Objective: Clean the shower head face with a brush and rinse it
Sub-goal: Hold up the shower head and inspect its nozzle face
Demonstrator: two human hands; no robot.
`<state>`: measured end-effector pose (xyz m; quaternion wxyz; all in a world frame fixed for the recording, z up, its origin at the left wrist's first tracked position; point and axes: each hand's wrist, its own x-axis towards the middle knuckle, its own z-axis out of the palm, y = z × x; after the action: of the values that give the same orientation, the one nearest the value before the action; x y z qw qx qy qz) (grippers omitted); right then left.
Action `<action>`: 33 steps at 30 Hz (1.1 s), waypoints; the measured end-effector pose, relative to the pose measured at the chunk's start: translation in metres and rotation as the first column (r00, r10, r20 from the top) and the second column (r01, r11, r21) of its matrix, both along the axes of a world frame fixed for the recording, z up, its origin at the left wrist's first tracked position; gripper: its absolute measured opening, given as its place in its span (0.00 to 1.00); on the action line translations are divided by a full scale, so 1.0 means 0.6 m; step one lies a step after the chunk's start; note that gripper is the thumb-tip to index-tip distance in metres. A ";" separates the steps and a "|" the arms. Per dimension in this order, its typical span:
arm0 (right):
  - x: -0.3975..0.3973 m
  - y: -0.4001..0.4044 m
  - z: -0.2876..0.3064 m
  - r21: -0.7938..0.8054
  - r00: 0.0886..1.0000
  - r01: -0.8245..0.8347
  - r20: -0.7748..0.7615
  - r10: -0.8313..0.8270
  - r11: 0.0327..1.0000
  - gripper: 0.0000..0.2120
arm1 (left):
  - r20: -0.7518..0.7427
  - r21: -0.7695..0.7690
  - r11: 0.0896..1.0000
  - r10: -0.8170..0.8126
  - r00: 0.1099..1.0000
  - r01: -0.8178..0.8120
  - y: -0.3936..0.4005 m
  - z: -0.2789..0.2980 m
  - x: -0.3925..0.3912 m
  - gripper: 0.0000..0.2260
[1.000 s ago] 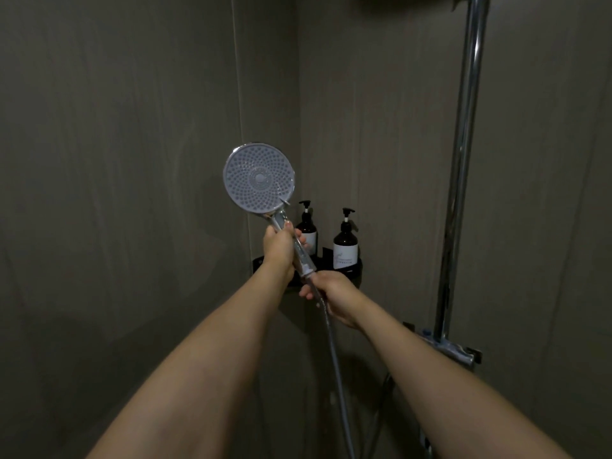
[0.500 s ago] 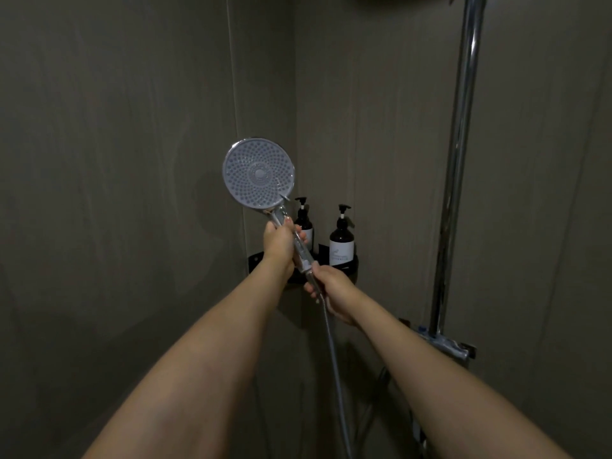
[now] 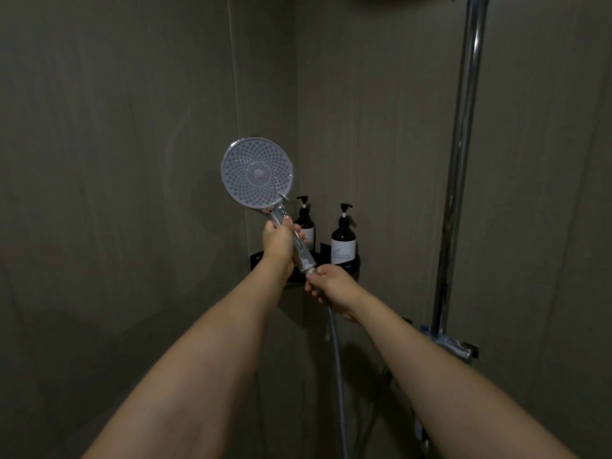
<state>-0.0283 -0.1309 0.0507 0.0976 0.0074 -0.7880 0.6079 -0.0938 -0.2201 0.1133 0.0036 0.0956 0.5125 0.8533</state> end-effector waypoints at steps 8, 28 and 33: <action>-0.003 -0.014 0.000 -0.041 1.000 0.014 0.007 -0.013 0.999 0.11 | 0.009 0.005 1.000 -0.006 1.000 0.006 -0.007 0.002 -0.005 0.04; 0.009 -0.010 -0.004 -0.032 0.998 0.031 -0.051 -0.033 0.999 0.09 | -0.012 -0.039 0.999 -0.007 1.000 0.006 -0.001 0.001 0.006 0.12; 0.008 -0.011 -0.009 -0.078 0.998 0.013 -0.067 -0.018 0.997 0.08 | -0.019 -0.021 1.000 -0.006 1.000 0.005 -0.002 -0.002 0.008 0.07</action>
<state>-0.0234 -0.1373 0.0452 0.1292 0.0182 -0.7601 0.6365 -0.0887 -0.2214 0.1123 0.0020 0.1051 0.5210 0.8471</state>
